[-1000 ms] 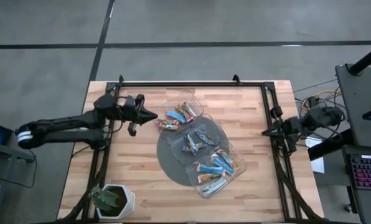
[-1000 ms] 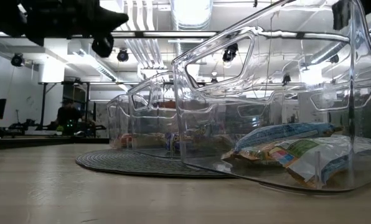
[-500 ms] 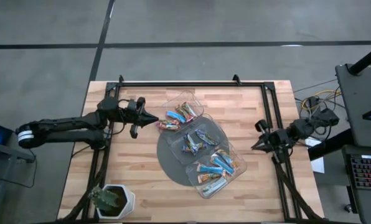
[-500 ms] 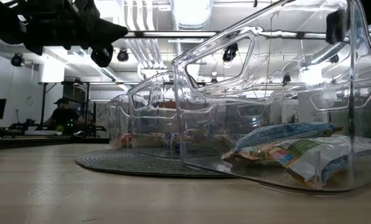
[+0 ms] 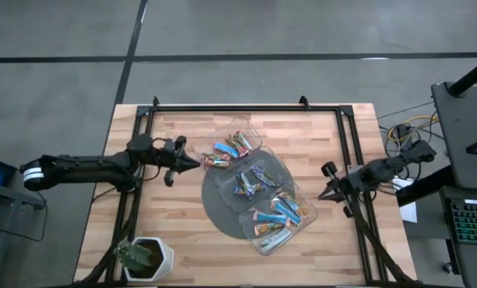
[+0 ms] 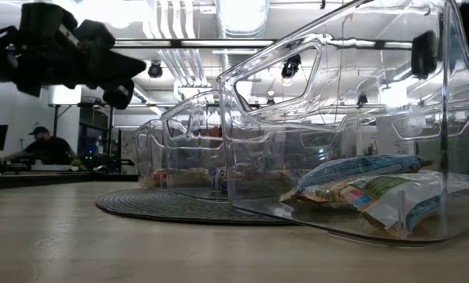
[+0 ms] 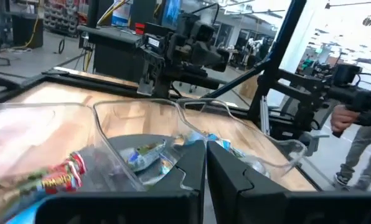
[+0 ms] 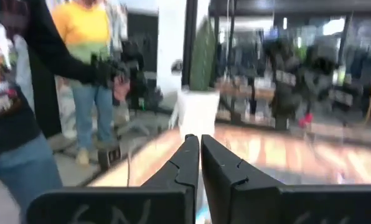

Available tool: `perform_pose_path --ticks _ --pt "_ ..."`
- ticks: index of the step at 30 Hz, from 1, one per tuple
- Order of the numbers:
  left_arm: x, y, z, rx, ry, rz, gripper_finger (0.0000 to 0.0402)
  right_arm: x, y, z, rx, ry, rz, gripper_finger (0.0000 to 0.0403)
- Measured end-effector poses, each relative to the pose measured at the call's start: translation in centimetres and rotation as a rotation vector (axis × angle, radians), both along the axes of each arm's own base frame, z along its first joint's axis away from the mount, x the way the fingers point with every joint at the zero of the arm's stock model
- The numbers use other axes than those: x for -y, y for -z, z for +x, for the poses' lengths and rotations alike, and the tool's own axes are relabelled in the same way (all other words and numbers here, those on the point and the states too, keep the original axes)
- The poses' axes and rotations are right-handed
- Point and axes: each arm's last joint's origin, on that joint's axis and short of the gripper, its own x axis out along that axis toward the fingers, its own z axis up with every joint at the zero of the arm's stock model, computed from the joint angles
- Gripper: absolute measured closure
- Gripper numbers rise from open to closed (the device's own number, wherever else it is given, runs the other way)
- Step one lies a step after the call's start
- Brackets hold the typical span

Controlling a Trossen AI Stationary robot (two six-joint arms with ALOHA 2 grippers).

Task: Pick and place Granola Bars by type
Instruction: Return to Home Position

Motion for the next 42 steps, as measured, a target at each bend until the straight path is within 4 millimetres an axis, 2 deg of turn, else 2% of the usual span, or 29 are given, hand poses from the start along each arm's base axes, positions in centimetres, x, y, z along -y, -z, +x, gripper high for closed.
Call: perform_pose_path --ticks 3,7,17,20,28,34,42 --pt "0.2 1.2 -0.5 -0.001 0.011 -0.02 0.0402 0.0 0.7 0.1 -0.08 0.014 0.004 0.0394" --pt "0.4 2.7 -1.0 -0.048 0.012 -0.04 0.0402 0.1 0.9 0.1 -0.098 0.044 -0.002 0.0394" --pt "0.6 3.8 -1.4 -0.064 0.036 0.044 0.0402 0.7 1.0 0.4 -0.084 0.132 -0.059 0.0394" --pt "0.8 3.8 -1.4 -0.052 0.073 0.05 0.0402 1.0 1.0 0.5 -0.088 0.167 -0.051 0.0394" --pt "0.8 1.8 -1.5 0.088 0.091 0.082 0.0402 1.6 1.0 0.7 -0.107 0.224 0.002 0.0394" --pt "0.9 1.6 -1.8 0.054 0.076 0.034 0.0402 1.7 1.0 0.7 -0.122 0.213 0.034 0.0394" --pt "0.9 2.4 -2.9 -0.064 -0.096 0.074 0.0402 1.7 1.0 0.7 -0.12 0.223 0.035 0.0394"
